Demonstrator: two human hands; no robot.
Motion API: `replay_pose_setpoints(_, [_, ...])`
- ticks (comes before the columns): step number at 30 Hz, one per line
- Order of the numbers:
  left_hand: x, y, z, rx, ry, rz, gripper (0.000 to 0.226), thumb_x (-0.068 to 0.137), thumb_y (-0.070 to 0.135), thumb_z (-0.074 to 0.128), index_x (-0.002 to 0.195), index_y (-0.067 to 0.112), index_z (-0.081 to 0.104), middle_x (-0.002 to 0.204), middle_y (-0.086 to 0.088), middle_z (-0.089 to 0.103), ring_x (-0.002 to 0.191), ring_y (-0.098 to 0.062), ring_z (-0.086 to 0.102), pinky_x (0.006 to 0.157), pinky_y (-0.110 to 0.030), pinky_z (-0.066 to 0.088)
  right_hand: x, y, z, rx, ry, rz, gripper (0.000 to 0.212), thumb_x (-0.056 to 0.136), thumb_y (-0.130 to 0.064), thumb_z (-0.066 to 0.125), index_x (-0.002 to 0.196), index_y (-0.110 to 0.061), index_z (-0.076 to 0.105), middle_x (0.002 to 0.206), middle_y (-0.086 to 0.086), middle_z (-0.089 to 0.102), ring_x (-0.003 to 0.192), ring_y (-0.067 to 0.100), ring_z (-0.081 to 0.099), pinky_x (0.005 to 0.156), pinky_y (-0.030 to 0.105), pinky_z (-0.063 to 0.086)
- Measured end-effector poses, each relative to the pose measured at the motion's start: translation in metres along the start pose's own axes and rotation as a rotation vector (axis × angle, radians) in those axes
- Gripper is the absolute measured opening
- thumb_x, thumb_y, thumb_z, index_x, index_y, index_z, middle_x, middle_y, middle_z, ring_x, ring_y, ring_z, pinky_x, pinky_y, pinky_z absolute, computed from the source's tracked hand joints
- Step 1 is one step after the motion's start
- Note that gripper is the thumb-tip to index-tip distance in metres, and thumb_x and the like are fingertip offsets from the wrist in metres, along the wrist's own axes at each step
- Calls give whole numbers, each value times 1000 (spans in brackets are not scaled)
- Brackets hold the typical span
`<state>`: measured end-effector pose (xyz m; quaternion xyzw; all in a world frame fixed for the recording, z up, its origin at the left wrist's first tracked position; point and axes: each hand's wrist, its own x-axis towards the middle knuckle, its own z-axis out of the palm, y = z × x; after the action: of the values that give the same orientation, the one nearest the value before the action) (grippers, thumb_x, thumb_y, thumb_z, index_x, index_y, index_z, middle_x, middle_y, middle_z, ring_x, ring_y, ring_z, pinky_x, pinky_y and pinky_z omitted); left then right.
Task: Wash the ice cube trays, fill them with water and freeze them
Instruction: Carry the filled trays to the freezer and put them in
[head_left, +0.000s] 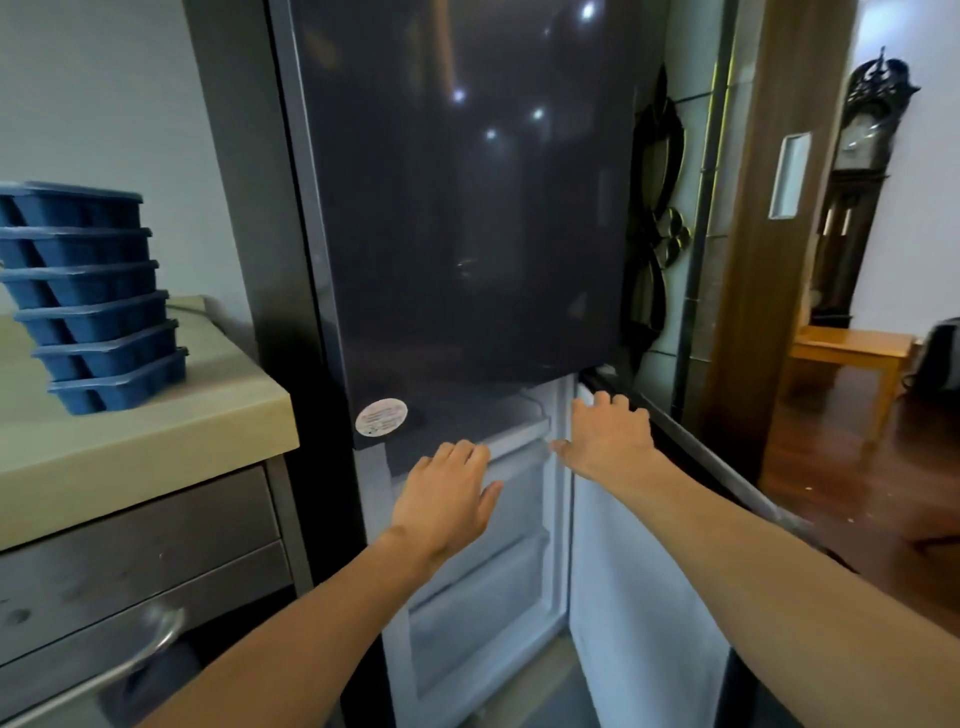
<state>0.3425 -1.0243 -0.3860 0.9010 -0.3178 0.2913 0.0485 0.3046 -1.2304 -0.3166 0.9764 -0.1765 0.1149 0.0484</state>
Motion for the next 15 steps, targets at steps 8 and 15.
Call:
replay_pose_setpoints(8, [59, -7, 77, 29, -284, -171, 49, 99, 54, 43, 136, 22, 43, 137, -1, 49, 122, -26, 49, 95, -43, 45, 92, 51, 58, -26, 89, -21, 74, 98, -61, 49, 156, -19, 31, 167, 17, 14, 153, 45, 9, 119, 62, 18])
replay_pose_setpoints(15, [110, -19, 137, 139, -537, -325, 80, 96, 58, 50, 158, 20, 17, 162, -7, 22, 145, -31, 30, 117, -52, 28, 142, 98, 103, -169, 89, 23, 89, 95, -65, 50, 161, -17, 15, 167, 22, 15, 150, 50, 17, 120, 63, 18])
